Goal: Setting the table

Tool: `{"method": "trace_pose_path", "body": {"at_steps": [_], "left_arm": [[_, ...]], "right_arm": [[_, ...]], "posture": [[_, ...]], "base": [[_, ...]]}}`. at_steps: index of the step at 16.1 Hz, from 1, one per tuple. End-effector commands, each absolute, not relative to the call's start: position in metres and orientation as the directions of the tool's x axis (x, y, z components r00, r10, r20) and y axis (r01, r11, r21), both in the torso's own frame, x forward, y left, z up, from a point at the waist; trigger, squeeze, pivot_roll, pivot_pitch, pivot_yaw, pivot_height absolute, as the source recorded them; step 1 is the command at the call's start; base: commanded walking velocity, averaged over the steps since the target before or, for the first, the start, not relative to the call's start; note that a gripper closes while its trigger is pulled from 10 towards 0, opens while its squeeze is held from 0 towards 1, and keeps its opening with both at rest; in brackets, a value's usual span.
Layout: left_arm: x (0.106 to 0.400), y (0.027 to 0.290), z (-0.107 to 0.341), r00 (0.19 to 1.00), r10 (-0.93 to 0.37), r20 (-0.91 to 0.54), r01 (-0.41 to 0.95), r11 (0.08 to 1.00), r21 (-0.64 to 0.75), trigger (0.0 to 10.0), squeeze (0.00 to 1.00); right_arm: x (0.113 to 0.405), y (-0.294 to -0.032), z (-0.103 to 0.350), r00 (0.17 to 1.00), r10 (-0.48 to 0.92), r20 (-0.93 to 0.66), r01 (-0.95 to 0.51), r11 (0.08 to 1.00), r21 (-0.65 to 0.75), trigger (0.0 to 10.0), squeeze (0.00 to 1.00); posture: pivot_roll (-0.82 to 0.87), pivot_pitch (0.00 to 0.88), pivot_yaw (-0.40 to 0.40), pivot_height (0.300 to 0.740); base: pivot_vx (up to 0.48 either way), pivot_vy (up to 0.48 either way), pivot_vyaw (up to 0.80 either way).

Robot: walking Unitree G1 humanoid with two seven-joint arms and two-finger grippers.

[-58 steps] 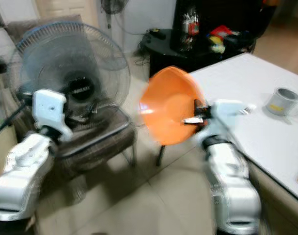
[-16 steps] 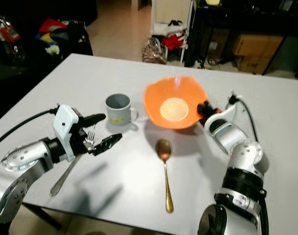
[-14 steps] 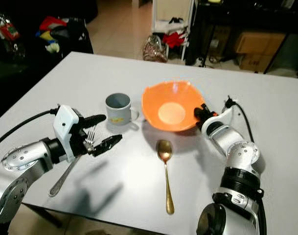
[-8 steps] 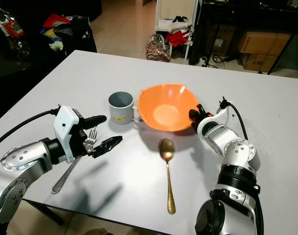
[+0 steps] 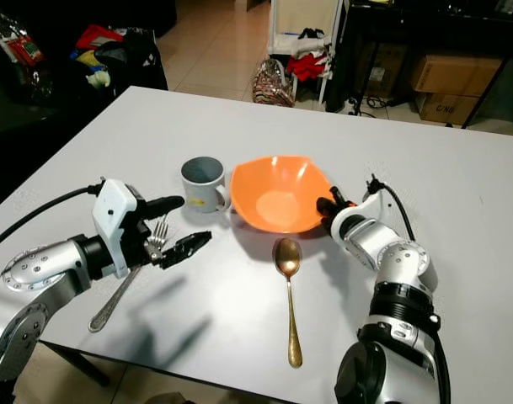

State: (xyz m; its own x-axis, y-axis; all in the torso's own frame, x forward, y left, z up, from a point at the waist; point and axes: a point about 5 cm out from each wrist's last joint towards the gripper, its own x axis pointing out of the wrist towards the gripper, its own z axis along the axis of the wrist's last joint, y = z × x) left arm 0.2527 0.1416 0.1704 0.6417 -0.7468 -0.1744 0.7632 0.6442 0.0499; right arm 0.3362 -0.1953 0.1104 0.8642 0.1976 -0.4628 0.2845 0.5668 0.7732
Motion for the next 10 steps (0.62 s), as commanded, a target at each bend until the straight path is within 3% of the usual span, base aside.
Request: {"method": "trace_pose_path", "body": {"at_steps": [1, 2, 3, 4, 10], "left_arm": [[0.254, 0.142, 0.172, 0.642, -0.744, -0.184, 0.763, 0.643, 0.066, 10.0, 0.0], [0.254, 0.143, 0.172, 0.643, -0.743, -0.184, 0.763, 0.643, 0.067, 10.0, 0.0], [0.254, 0.143, 0.171, 0.643, -0.743, -0.185, 0.763, 0.643, 0.069, 10.0, 0.0], [0.254, 0.143, 0.172, 0.642, -0.744, -0.185, 0.764, 0.642, 0.072, 10.0, 0.0], [0.252, 0.144, 0.172, 0.643, -0.744, -0.18, 0.763, 0.641, 0.076, 10.0, 0.0]], "right_arm": [[0.342, -0.193, 0.119, 0.877, 0.192, -0.441, 0.265, 0.572, 0.776, 10.0, 0.0], [0.343, -0.194, 0.119, 0.875, 0.186, -0.446, 0.271, 0.575, 0.772, 10.0, 0.38], [0.343, -0.194, 0.118, 0.873, 0.184, -0.451, 0.276, 0.576, 0.769, 10.0, 0.93], [0.343, -0.195, 0.117, 0.873, 0.185, -0.452, 0.277, 0.574, 0.77, 10.0, 1.0], [0.334, -0.201, 0.128, 0.894, 0.175, -0.413, 0.245, 0.581, 0.776, 10.0, 1.0]], "posture": [[0.09, 0.0, 0.006, 0.74], [0.09, 0.0, 0.006, 0.74], [0.09, 0.0, 0.006, 0.74], [0.09, 0.0, 0.007, 0.74], [0.09, 0.0, 0.001, 0.74]], "base": [[0.0, 0.0, 0.0], [0.0, 0.0, 0.0], [0.0, 0.0, 0.0], [0.0, 0.0, 0.0], [0.0, 0.0, 0.0]]}}
